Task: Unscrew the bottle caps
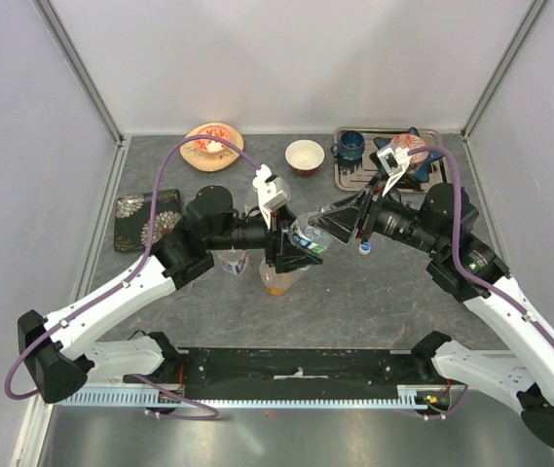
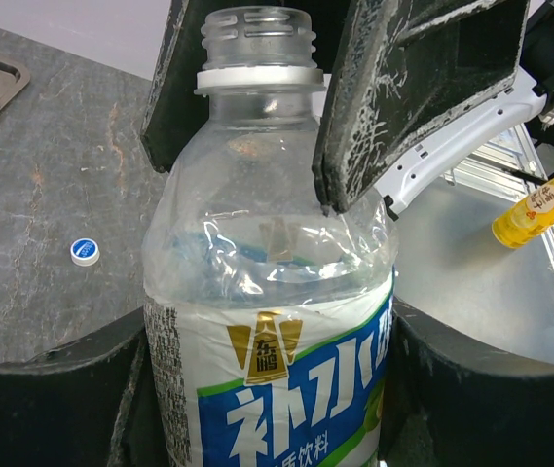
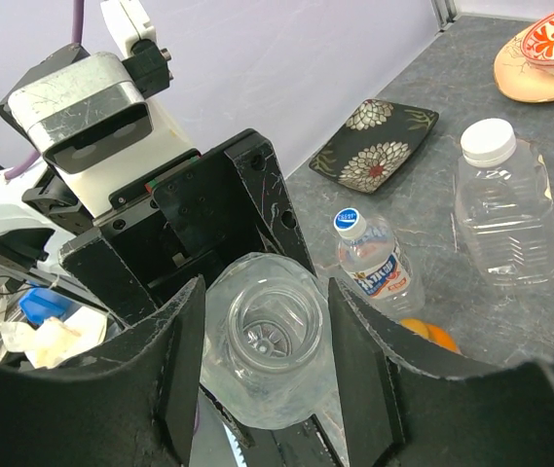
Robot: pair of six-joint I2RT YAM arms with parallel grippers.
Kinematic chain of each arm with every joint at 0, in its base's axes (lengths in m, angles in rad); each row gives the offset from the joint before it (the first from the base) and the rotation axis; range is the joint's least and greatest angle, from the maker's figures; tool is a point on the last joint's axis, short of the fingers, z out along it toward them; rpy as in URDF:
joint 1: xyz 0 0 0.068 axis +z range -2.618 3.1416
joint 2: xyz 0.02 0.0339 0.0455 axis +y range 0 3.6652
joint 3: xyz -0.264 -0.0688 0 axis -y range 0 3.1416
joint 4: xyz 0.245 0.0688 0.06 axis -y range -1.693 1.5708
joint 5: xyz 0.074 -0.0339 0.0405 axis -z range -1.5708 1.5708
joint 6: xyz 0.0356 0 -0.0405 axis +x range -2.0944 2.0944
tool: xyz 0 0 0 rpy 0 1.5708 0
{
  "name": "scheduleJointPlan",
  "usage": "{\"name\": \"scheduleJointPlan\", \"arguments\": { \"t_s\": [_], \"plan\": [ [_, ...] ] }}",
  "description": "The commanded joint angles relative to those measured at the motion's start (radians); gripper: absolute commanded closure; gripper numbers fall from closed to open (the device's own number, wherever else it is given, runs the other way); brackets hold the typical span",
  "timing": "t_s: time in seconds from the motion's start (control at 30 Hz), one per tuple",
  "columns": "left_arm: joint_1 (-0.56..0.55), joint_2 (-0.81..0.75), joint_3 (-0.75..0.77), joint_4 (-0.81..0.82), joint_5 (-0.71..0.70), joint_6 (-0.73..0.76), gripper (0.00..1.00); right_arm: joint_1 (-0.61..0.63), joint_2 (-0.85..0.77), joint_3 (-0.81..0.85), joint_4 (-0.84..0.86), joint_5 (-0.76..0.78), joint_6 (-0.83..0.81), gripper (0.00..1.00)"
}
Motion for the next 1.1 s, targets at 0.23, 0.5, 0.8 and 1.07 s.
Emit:
{"name": "scheduleJointPlan", "arguments": {
  "t_s": [0.23, 0.5, 0.8, 1.07],
  "plan": [
    [-0.006, -0.031, -0.008, 0.080, 0.022, 0.021, 0.63, 0.004, -0.004, 0.051, -0.007, 0.025, 0.035, 0.42],
    [-0.006, -0.086, -0.041, 0.066, 0.002, 0.032, 0.63, 0.002, 0.010, 0.057, 0.038, 0.028, 0.068, 0.33],
    [-0.006, -0.074, -0.031, 0.065, -0.016, 0.041, 0.62, 0.004, 0.017, 0.025, 0.052, -0.035, 0.075, 0.85],
    [-0.006, -0.060, 0.002, 0.019, -0.129, 0.035, 0.01, 0.002, -0.004, 0.092, -0.049, 0.057, 0.011, 1.00]
  ]
}}
